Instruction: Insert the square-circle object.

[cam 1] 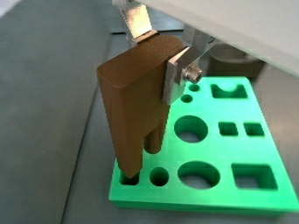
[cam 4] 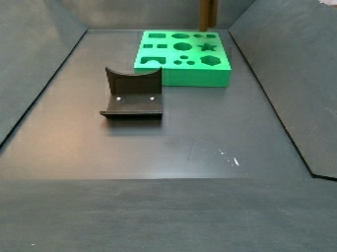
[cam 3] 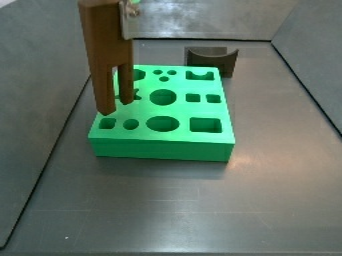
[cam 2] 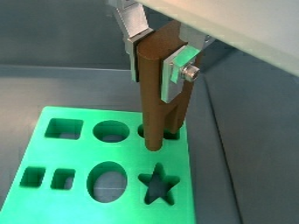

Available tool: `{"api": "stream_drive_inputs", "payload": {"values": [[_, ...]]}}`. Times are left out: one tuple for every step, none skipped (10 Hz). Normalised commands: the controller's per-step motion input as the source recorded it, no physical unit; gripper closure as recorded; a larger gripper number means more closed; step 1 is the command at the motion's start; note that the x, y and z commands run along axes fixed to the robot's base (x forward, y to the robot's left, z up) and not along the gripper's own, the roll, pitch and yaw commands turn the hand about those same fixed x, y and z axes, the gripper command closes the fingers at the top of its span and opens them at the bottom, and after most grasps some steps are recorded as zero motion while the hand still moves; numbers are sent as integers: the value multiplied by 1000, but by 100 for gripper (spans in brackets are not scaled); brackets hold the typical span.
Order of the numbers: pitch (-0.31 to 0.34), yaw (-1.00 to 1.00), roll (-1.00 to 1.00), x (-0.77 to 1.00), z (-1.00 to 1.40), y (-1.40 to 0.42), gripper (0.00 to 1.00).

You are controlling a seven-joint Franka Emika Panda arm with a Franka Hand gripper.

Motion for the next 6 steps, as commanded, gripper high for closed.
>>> {"api": "stream_drive_inputs", "payload": {"values": [[0,-1000,10,0,-229,0,100],[0,-1000,0,0,-74,0,100],[0,-1000,0,0,-83,0,100],[0,-1000,0,0,-80,0,100],[-3,-1000,0,0,-74,0,100],[-83,-971,-161,0,0,-37,100]]}}
